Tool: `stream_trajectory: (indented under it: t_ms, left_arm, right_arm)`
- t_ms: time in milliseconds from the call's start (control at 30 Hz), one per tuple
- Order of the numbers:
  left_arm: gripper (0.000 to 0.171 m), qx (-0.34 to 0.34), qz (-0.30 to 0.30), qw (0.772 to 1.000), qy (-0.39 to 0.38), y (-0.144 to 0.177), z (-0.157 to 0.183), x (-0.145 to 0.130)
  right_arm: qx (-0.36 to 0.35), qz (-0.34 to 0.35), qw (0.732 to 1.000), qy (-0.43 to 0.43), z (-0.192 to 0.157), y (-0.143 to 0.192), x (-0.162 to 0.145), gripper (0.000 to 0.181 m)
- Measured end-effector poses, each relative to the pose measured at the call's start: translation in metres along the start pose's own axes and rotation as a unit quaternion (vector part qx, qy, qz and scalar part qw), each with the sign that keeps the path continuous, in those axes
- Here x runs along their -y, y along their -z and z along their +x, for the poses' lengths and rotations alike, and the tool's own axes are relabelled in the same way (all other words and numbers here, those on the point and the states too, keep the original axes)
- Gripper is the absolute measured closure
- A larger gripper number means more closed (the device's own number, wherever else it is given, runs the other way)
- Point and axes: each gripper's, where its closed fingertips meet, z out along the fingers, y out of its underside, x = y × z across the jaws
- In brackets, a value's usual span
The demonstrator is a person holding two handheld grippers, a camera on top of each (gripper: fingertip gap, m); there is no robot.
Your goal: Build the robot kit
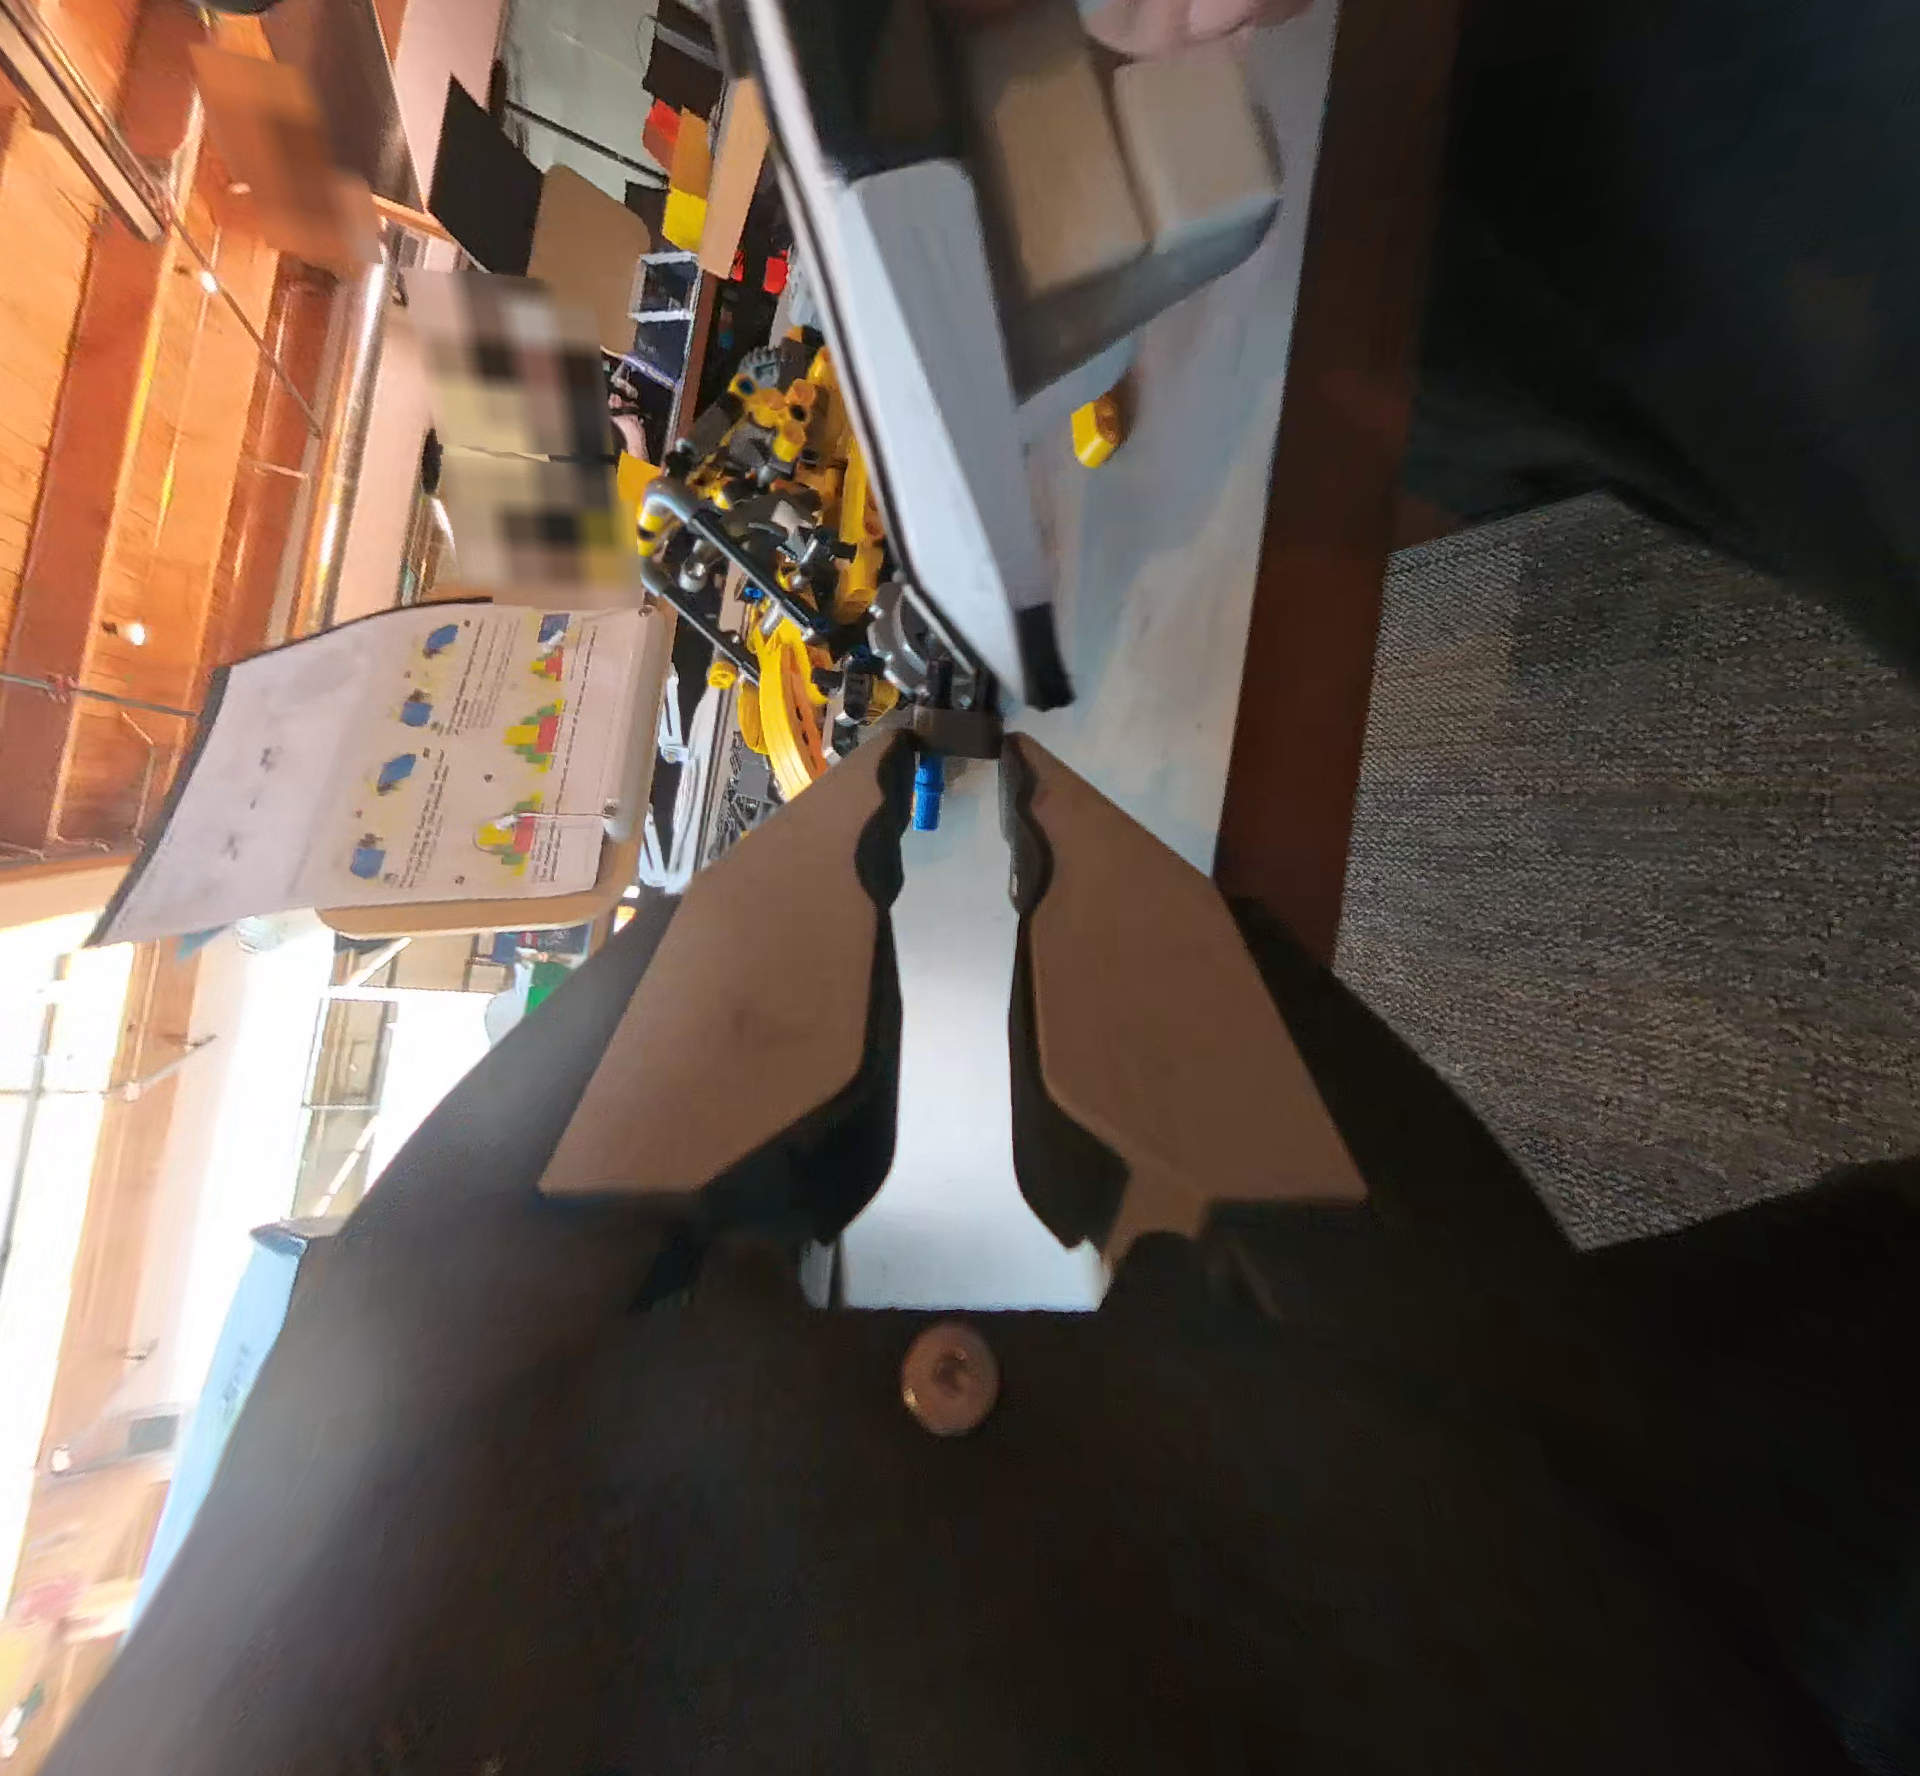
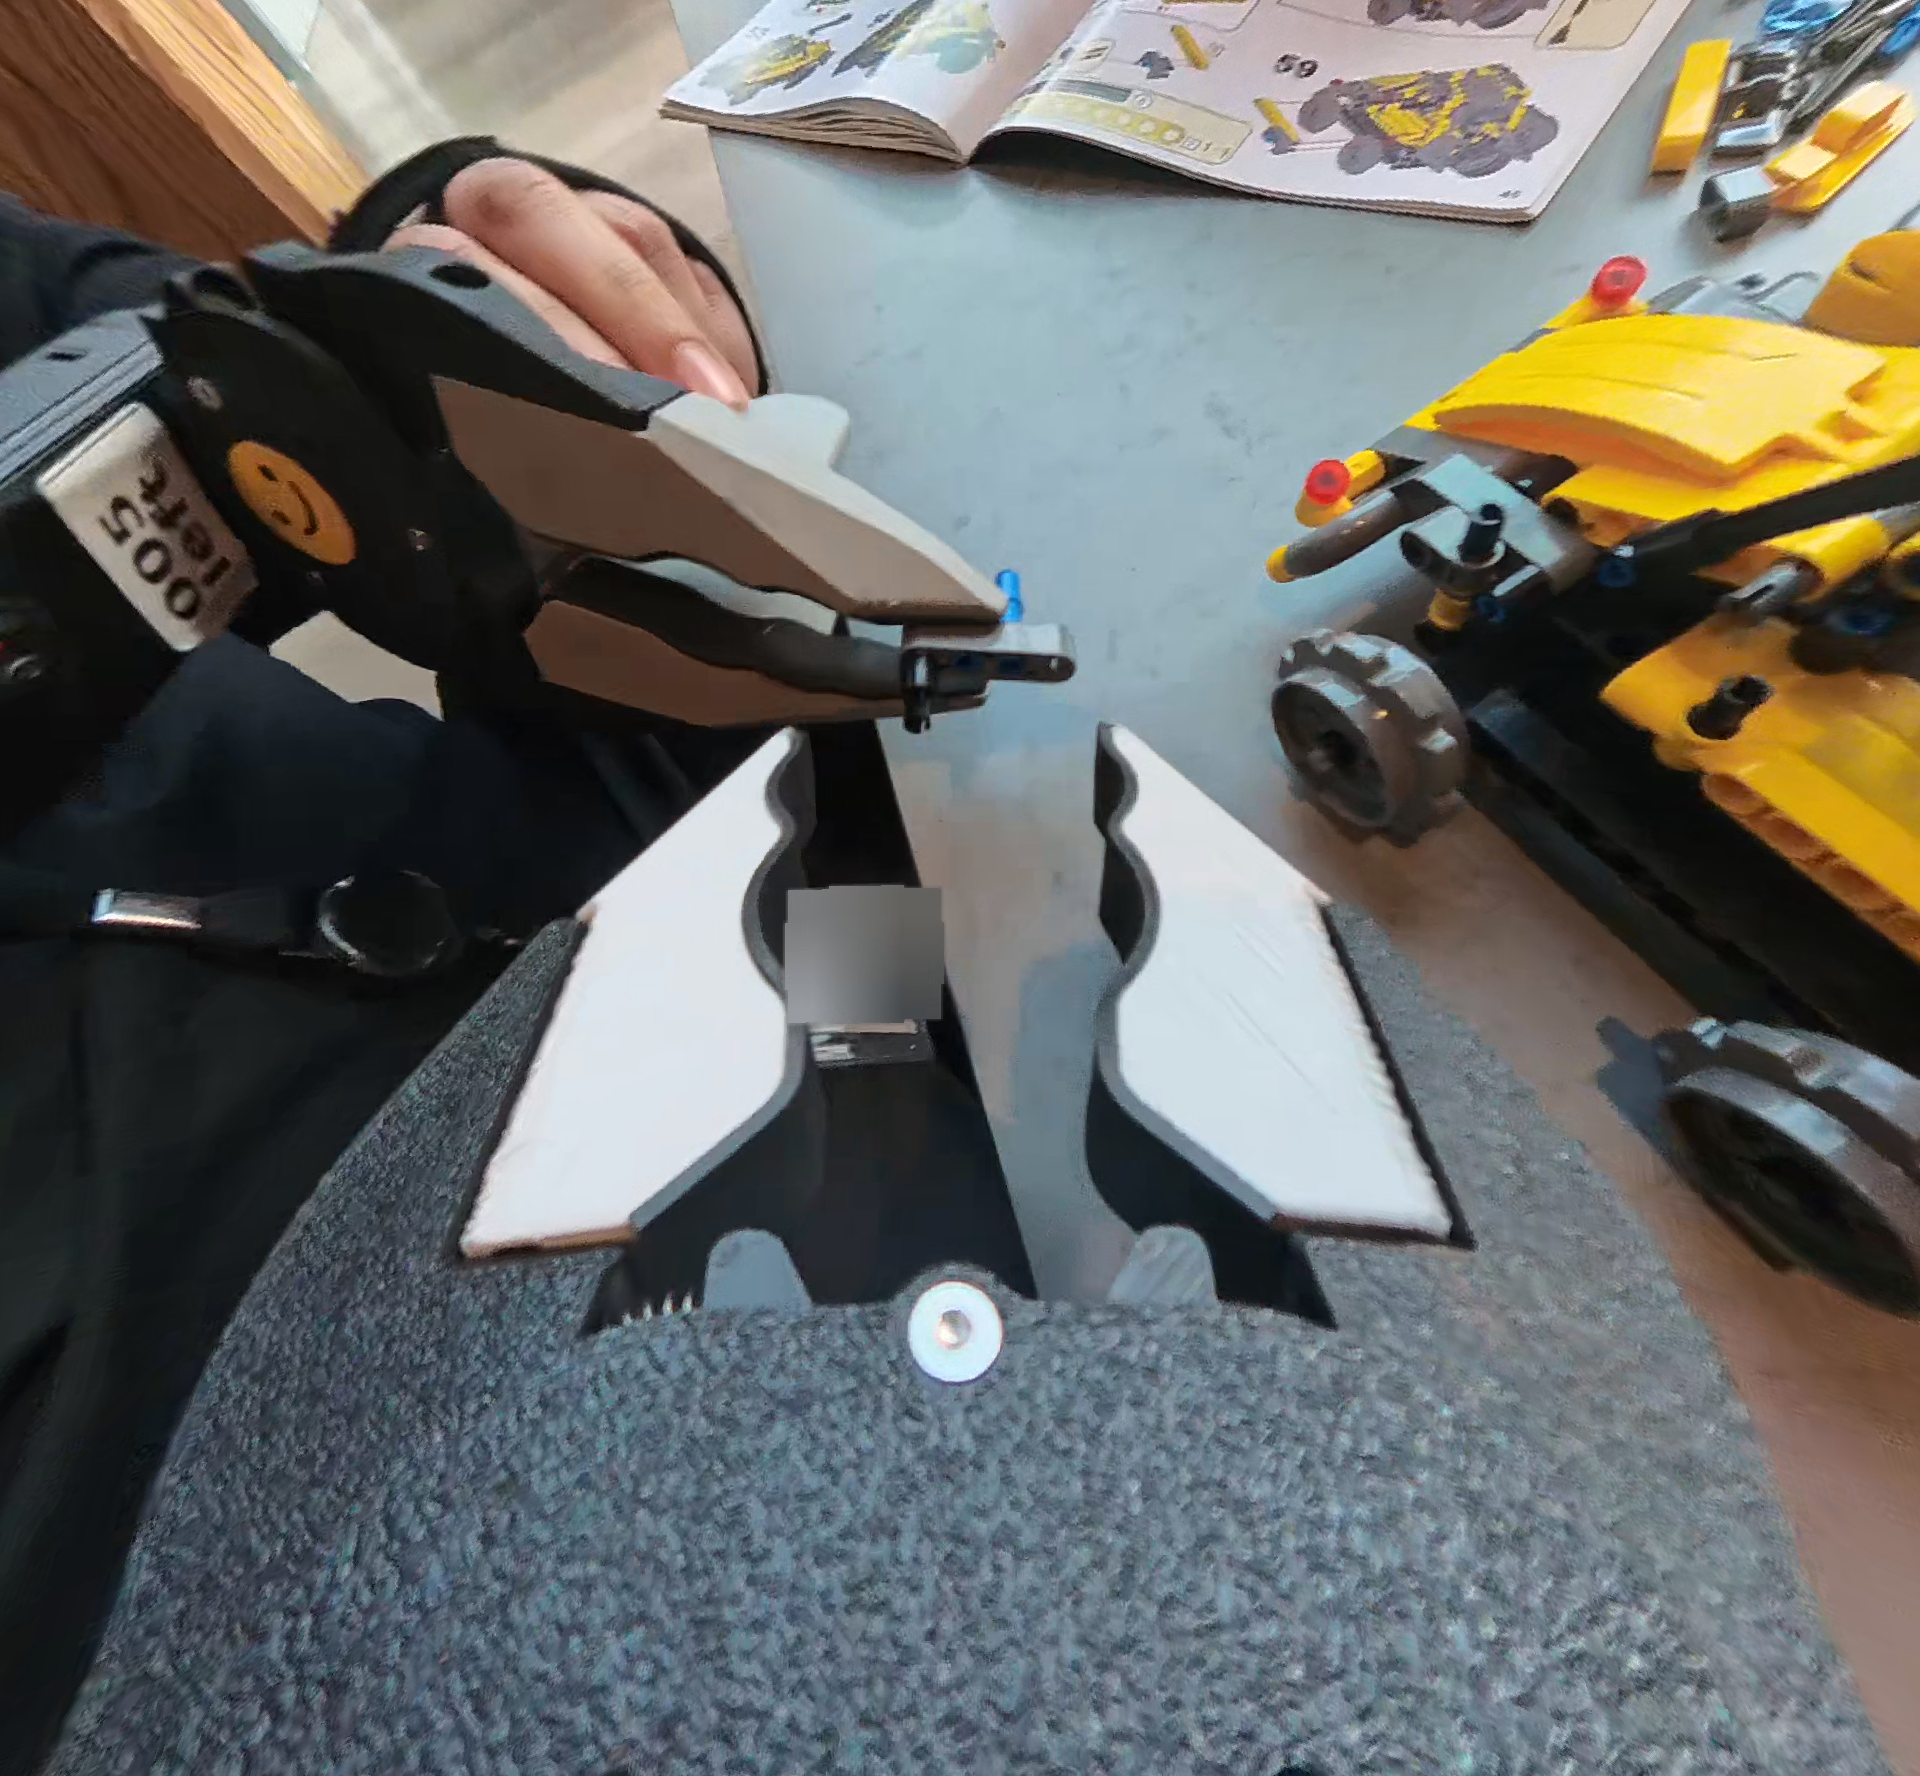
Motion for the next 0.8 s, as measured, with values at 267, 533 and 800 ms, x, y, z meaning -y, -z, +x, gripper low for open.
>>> stream_trajectory:
  t_ms: [267, 533, 800]
  left_arm:
    - [0.158, 0.041, 0.019, 0.996, -0.073, 0.007, -0.001, 0.009]
    - [0.157, 0.004, 0.02, 0.999, -0.033, 0.003, 0.009, 0.004]
    - [0.125, -0.142, 0.032, 0.963, 0.225, 0.011, 0.003, -0.023]
  right_arm:
    - [0.006, 0.031, 0.999, 0.027, -0.007, -0.001, 0.01, 0.137]
    - [-0.023, 0.019, 0.998, 0.061, -0.001, -0.005, 0.007, 0.149]
    - [-0.065, 0.009, 0.991, 0.115, 0.006, -0.003, -0.002, 0.149]
